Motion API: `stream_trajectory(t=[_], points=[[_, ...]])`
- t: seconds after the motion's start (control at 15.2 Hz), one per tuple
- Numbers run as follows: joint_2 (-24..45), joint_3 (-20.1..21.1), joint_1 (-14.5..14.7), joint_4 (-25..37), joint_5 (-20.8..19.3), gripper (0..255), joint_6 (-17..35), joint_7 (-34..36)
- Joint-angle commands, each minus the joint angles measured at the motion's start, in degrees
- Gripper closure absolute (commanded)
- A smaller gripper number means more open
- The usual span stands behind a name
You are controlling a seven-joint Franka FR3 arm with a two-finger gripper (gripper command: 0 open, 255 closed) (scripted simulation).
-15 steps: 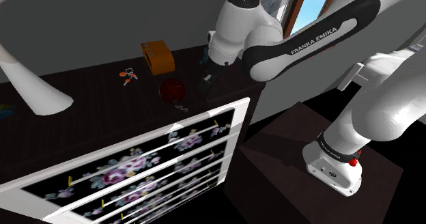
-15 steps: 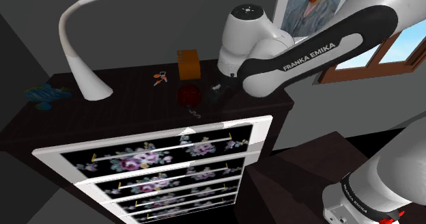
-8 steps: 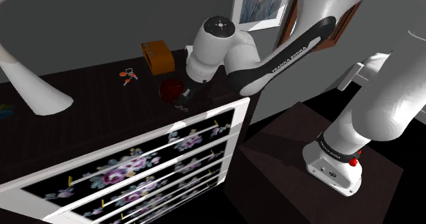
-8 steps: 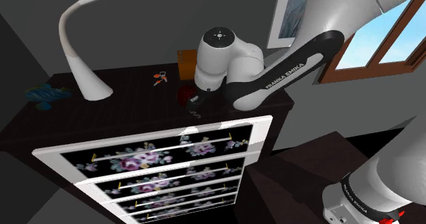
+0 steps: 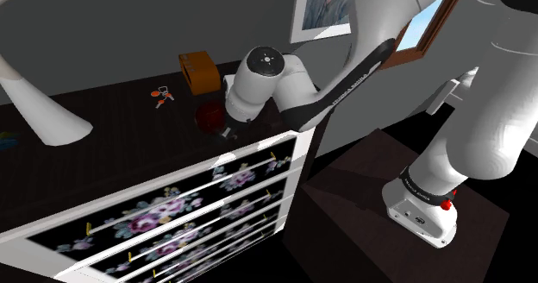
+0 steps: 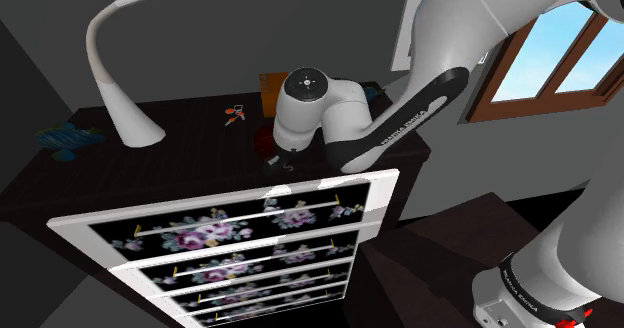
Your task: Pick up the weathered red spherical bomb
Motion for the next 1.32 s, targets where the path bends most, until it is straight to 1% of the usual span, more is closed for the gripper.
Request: stream_trajectory(t=[0.0,0.13,0.2,0.46,0.66,0.79,1.25], points=[[1.3,-0.9,0.7,0.1,-2.6,0,0.7,2.3],[1.7,-1.2,0.9,0.2,-3.3,0,0.9,2.9],[1.7,-1.2,0.9,0.2,-3.2,255,0.9,2.9],[1.7,-1.2,0.9,0.2,-3.2,255,0.8,2.8],[1.0,-0.8,0.6,-0.1,-2.2,255,0.8,2.0],[1.7,-1.2,1.0,0.2,-3.3,255,0.9,2.9],[-3.0,1.8,-1.2,-0.4,5.1,255,-1.5,-4.3]])
